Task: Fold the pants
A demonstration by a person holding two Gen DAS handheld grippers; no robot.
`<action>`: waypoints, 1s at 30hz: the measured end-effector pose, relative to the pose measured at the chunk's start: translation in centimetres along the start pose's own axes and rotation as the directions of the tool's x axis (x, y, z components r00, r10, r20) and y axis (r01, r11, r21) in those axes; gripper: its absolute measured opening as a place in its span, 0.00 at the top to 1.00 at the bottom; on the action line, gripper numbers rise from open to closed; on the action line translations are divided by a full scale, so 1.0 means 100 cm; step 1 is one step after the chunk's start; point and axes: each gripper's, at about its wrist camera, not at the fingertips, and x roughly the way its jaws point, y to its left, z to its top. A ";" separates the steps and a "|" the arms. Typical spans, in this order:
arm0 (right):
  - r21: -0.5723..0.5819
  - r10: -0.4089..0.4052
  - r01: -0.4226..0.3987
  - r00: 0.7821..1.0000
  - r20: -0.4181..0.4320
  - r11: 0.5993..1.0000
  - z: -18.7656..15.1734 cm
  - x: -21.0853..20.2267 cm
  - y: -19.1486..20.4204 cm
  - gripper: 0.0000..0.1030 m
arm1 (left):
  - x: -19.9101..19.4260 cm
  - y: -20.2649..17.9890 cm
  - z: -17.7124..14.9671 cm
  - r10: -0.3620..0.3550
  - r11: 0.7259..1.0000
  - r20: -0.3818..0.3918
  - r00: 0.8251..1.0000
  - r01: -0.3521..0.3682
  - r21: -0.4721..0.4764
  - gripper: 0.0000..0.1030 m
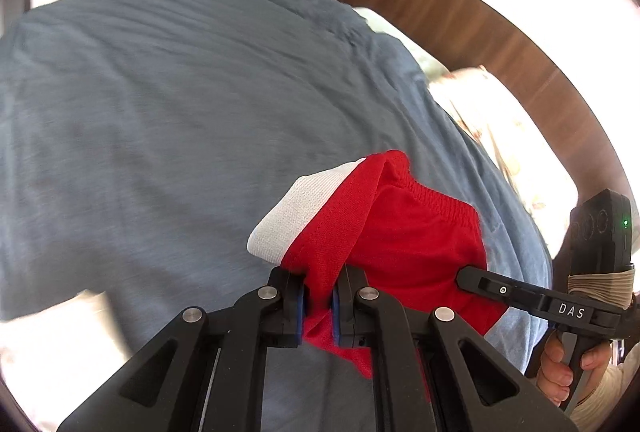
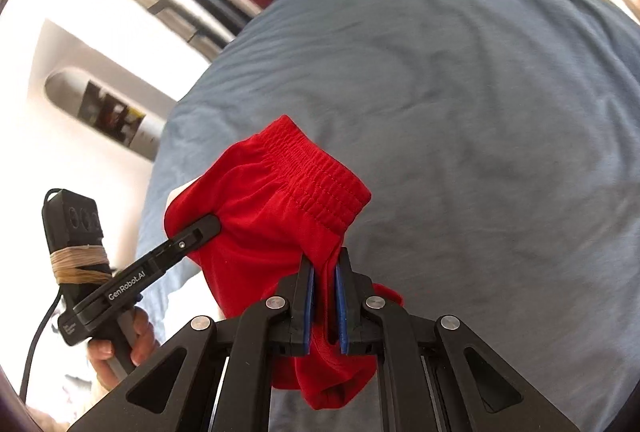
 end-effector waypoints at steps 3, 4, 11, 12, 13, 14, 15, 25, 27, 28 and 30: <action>-0.039 0.034 -0.035 0.999 -0.023 0.999 -0.009 0.010 0.028 0.90 | -0.028 0.026 -0.013 0.048 0.998 0.023 0.999 -0.047 -0.029 0.89; -0.046 0.050 -0.052 0.998 -0.038 0.998 -0.013 0.015 0.039 0.90 | -0.036 0.033 -0.017 0.062 0.997 0.029 0.998 -0.061 -0.038 0.89; -0.090 0.135 -0.147 0.983 -0.125 0.985 -0.042 0.050 0.107 0.90 | -0.094 0.093 -0.050 0.159 0.983 0.054 0.986 -0.152 -0.105 0.89; -0.093 0.143 -0.156 0.981 -0.132 0.983 -0.045 0.054 0.114 0.90 | -0.101 0.102 -0.054 0.174 0.980 0.051 0.983 -0.167 -0.109 0.89; -0.098 0.154 -0.169 0.978 -0.144 0.981 -0.051 0.060 0.125 0.90 | -0.106 0.111 -0.059 0.187 0.977 0.049 0.981 -0.181 -0.110 0.89; -0.103 0.164 -0.182 0.974 -0.158 0.978 -0.056 0.065 0.135 0.90 | -0.112 0.122 -0.064 0.199 0.975 0.044 0.979 -0.193 -0.112 0.89; -0.107 0.171 -0.191 0.971 -0.168 0.976 -0.060 0.071 0.141 0.90 | -0.117 0.132 -0.068 0.207 0.973 0.036 0.978 -0.202 -0.116 0.89; -0.068 0.202 -0.233 0.930 -0.306 0.970 -0.128 0.136 0.200 0.90 | -0.116 0.217 -0.090 0.179 0.979 -0.101 0.979 -0.187 -0.076 0.89; -0.046 0.194 -0.221 0.924 -0.331 0.974 -0.138 0.151 0.204 0.90 | -0.104 0.231 -0.094 0.178 0.981 -0.157 0.971 -0.187 -0.048 0.89; -0.042 0.182 -0.208 0.924 -0.337 0.977 -0.144 0.159 0.204 0.90 | -0.099 0.235 -0.096 0.170 0.983 -0.173 0.970 -0.180 -0.044 0.89; -0.048 0.157 -0.184 0.927 -0.340 0.982 -0.152 0.171 0.206 0.90 | -0.090 0.246 -0.101 0.159 0.984 -0.206 0.966 -0.172 -0.043 0.89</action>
